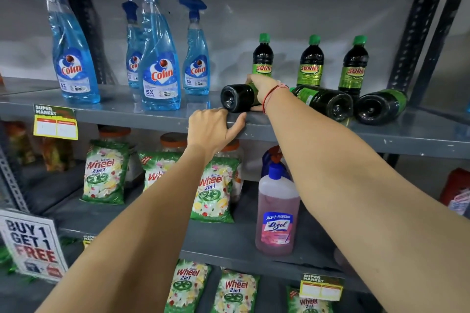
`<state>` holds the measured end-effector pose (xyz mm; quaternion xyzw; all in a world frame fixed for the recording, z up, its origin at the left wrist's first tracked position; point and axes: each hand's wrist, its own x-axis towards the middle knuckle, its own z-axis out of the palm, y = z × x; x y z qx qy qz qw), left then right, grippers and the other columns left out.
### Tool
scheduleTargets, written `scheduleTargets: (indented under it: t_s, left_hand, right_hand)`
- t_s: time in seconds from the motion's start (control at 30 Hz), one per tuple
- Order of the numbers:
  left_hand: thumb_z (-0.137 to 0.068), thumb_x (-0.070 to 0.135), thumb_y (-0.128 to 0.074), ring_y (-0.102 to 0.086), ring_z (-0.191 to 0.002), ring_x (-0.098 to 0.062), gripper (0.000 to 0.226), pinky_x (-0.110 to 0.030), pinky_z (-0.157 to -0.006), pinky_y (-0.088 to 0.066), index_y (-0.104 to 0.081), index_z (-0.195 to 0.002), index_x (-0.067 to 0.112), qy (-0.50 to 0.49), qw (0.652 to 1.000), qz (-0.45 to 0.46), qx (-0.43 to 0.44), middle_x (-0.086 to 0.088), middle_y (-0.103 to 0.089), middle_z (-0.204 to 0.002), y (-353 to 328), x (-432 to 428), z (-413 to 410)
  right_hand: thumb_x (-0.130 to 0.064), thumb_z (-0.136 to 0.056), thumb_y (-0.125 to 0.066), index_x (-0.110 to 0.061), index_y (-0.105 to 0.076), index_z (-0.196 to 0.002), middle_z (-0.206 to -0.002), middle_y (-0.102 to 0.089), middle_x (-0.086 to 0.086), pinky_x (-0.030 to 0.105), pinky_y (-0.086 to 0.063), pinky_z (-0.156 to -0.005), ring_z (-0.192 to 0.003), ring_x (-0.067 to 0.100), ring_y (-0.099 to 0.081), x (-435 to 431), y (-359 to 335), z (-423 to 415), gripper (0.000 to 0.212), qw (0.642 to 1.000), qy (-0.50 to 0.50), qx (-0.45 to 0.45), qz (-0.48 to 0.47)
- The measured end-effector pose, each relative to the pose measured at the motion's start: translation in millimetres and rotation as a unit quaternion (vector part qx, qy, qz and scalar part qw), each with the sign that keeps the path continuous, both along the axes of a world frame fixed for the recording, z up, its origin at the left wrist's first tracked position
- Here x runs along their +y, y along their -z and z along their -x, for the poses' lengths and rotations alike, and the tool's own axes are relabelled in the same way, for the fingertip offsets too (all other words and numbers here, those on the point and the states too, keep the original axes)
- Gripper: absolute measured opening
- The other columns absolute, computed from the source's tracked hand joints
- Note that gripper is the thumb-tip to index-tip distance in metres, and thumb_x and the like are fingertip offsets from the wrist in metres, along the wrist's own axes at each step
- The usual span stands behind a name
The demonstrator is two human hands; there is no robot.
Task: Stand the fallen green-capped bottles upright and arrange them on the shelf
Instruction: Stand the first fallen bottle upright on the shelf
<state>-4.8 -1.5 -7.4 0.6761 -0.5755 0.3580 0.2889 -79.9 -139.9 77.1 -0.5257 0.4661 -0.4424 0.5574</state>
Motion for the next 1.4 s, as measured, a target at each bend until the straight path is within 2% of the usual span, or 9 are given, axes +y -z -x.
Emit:
scheduleTargets:
  t_s: [0.17,0.27,0.43,0.6,0.73,0.93,1.07,1.2,1.4]
  left_hand:
    - [-0.085,0.061,-0.018,-0.059,-0.056,-0.031,0.074,-0.030,-0.053,-0.028,-0.067,-0.071,0.007,-0.005,1.000,0.002,-0.006,-0.012,-0.065,-0.060,0,1,1]
    - [-0.085,0.062,-0.018,-0.057,-0.054,-0.030,0.075,-0.029,-0.053,-0.028,-0.065,-0.067,0.007,-0.004,1.000,0.004,0.001,-0.011,-0.063,-0.058,0,2,1]
    - [-0.086,0.062,-0.016,-0.057,-0.054,-0.029,0.073,-0.029,-0.052,-0.029,-0.062,-0.065,0.008,-0.003,1.000,-0.006,0.001,-0.009,-0.061,-0.056,-1,2,1]
    - [-0.086,0.060,-0.019,-0.057,-0.053,-0.030,0.071,-0.028,-0.054,-0.027,-0.061,-0.061,0.007,0.008,1.000,0.004,0.003,-0.011,-0.062,-0.056,0,1,1]
    - [-0.086,0.061,-0.017,-0.059,-0.057,-0.030,0.074,-0.029,-0.055,-0.029,-0.063,-0.065,0.008,0.006,1.000,0.001,0.001,-0.011,-0.064,-0.060,0,1,0]
    - [-0.086,0.062,-0.014,-0.061,-0.063,-0.028,0.076,-0.030,-0.058,-0.030,-0.066,-0.072,0.009,0.002,1.000,-0.008,-0.006,-0.010,-0.068,-0.068,0,0,-1]
    - [-0.086,0.062,-0.013,-0.063,-0.064,-0.028,0.077,-0.031,-0.059,-0.035,-0.067,-0.074,0.009,-0.005,1.000,-0.015,-0.002,-0.010,-0.069,-0.070,0,1,0]
    - [-0.086,0.062,-0.014,-0.064,-0.066,-0.028,0.076,-0.033,-0.061,-0.041,-0.068,-0.076,0.009,-0.005,1.000,-0.022,0.006,-0.010,-0.070,-0.072,0,0,-1]
    - [-0.086,0.061,-0.015,-0.064,-0.068,-0.028,0.076,-0.034,-0.063,-0.042,-0.068,-0.076,0.009,-0.002,1.000,-0.025,0.008,-0.010,-0.071,-0.073,-1,0,-1]
  right_hand:
    - [-0.017,-0.072,-0.074,-0.012,-0.059,-0.093,-0.090,-0.069,0.010,0.028,-0.050,-0.042,-0.067,0.024,-0.066,11,7,12,0.026,0.997,0.007,-0.073,0.010]
    - [-0.018,-0.059,-0.081,-0.013,-0.051,-0.082,-0.092,-0.067,0.011,0.043,-0.059,-0.066,-0.075,0.027,-0.066,15,1,17,0.038,0.990,0.059,-0.112,0.063]
    - [-0.033,-0.062,-0.081,-0.006,-0.048,-0.122,-0.119,-0.047,0.009,0.033,-0.047,-0.087,-0.095,0.024,-0.052,27,-15,29,0.073,0.936,0.146,0.138,0.289]
    - [-0.027,-0.065,-0.082,-0.004,-0.043,-0.126,-0.125,-0.044,0.014,0.041,-0.044,-0.094,-0.114,0.035,-0.052,31,-1,34,0.076,0.886,0.144,0.219,0.382]
    - [-0.027,-0.065,-0.083,-0.005,-0.038,-0.132,-0.128,-0.044,0.016,0.043,-0.043,-0.097,-0.119,0.035,-0.048,27,3,33,0.084,0.887,0.137,0.214,0.385]
    - [-0.020,-0.068,-0.077,-0.007,-0.049,-0.120,-0.110,-0.062,0.006,0.031,-0.045,-0.084,-0.107,0.022,-0.059,7,23,40,0.061,0.972,-0.010,0.102,0.210]
    - [-0.033,-0.051,-0.084,-0.013,-0.060,-0.113,-0.110,-0.068,0.006,0.031,-0.049,-0.083,-0.104,0.023,-0.062,-4,26,39,0.069,0.963,-0.033,0.168,0.208]
    - [-0.050,-0.047,-0.085,-0.011,-0.047,-0.125,-0.122,-0.057,0.008,0.038,-0.048,-0.096,-0.112,0.026,-0.055,1,28,37,0.095,0.938,0.021,0.236,0.254]
    - [-0.036,-0.057,-0.088,-0.011,-0.055,-0.118,-0.114,-0.064,0.004,0.030,-0.048,-0.089,-0.109,0.022,-0.060,1,26,42,0.074,0.942,0.006,0.200,0.271]
